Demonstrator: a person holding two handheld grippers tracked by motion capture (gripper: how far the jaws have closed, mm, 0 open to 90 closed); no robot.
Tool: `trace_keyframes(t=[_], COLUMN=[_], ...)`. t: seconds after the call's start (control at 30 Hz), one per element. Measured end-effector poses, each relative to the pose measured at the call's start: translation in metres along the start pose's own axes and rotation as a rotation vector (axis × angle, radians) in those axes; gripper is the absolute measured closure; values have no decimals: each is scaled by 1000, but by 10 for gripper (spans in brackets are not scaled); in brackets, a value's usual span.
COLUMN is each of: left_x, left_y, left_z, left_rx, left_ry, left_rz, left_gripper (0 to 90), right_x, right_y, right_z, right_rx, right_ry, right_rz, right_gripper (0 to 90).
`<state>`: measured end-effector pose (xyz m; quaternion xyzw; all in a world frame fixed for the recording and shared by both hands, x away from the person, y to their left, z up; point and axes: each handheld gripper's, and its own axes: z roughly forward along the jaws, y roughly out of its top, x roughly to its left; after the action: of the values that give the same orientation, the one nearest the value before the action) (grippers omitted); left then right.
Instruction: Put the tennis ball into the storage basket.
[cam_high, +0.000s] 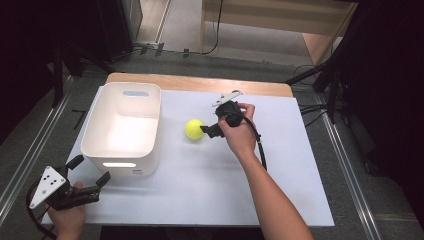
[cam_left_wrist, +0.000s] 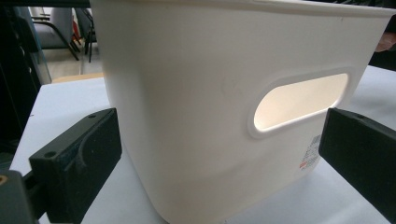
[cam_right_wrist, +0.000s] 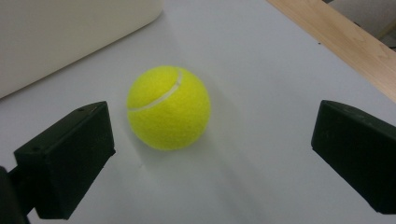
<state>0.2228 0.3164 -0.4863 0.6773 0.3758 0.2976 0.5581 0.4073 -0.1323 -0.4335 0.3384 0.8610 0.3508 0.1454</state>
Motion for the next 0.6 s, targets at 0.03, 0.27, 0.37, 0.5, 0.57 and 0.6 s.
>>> trace_keyframes(t=[0.03, 0.27, 0.37, 0.5, 0.57, 0.6], left_x=[0, 0, 0, 0, 0, 0], left_y=[0, 0, 0, 0, 0, 0], left_z=[0, 0, 0, 0, 0, 0], left_rx=[0, 0, 0, -1, -1, 0], left_ry=[0, 0, -1, -2, -1, -1], left_rz=[0, -1, 0, 0, 0, 1], left_gripper=[0, 0, 0, 0, 0, 0], right_x=[0, 2, 2, 3, 4, 5], right_y=[1, 5, 6, 7, 8, 9], right_z=[1, 9, 14, 21, 23, 25], right_rx=[-1, 30, 42, 63, 79, 85], right_ry=[5, 32, 44, 57, 65, 68], right_rz=[-7, -20, -18, -25, -35, -43], right_gripper=[0, 0, 0, 0, 0, 0])
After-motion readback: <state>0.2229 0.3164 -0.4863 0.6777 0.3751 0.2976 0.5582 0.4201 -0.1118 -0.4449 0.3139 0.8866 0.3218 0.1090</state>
